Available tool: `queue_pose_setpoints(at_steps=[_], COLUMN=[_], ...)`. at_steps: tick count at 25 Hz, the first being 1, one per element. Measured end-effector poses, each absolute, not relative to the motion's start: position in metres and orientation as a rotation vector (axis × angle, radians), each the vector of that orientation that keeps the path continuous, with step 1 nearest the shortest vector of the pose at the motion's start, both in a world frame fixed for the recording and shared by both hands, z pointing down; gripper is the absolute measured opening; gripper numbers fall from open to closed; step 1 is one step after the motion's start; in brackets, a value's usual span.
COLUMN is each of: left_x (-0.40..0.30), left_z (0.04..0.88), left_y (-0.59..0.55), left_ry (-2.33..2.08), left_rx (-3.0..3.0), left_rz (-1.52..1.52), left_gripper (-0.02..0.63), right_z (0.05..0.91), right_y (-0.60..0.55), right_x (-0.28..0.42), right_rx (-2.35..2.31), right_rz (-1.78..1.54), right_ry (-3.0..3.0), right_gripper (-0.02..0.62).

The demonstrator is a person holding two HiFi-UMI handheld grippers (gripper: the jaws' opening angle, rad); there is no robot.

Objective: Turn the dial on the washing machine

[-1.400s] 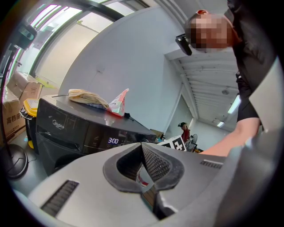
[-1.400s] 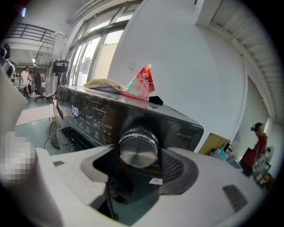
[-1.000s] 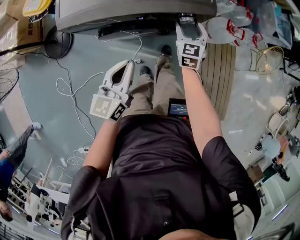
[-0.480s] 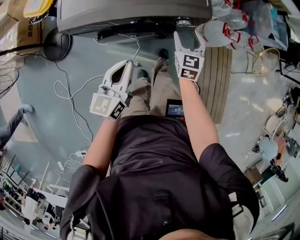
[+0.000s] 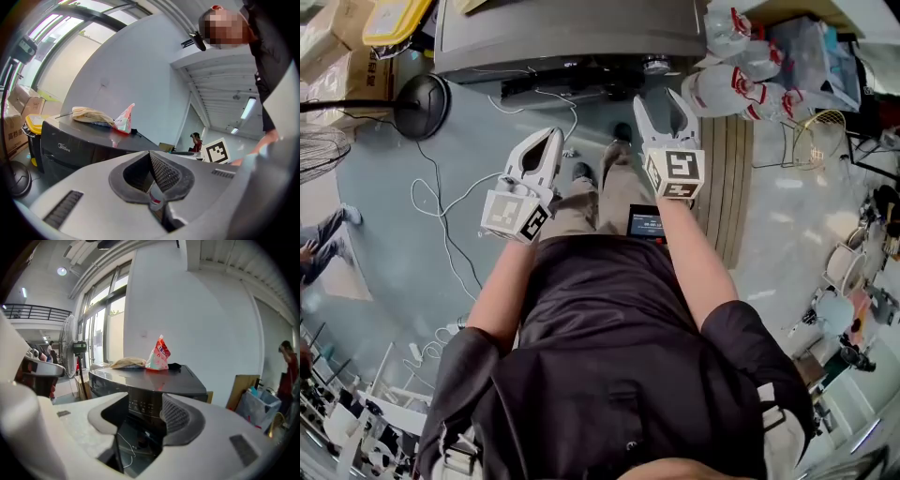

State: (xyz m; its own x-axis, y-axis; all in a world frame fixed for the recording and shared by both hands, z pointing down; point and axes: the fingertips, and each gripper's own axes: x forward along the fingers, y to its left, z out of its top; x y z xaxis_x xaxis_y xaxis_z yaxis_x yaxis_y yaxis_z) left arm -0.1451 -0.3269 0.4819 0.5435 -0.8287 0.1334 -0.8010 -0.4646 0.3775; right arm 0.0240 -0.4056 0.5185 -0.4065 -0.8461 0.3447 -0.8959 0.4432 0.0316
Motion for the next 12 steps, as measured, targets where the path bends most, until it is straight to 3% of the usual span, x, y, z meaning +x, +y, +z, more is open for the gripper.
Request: queue_pose_setpoints(at_steps=[6, 12], left_x=[-0.152, -0.155], left_z=[0.449, 0.421], left_y=[-0.315, -0.301], left_ry=[-1.37, -1.414], left_rx=[2.415, 2.444], left_rz=[-0.13, -0.156], left_gripper=[-0.005, -0.005], right_z=[0.459, 0.436], right_y=[-0.38, -0.353], right_x=[0.027, 0.032], right_rx=[1.493, 1.453], right_rz=[0.168, 0.126], right_ry=[-2.467, -2.513], right_gripper=[0.209, 0.14])
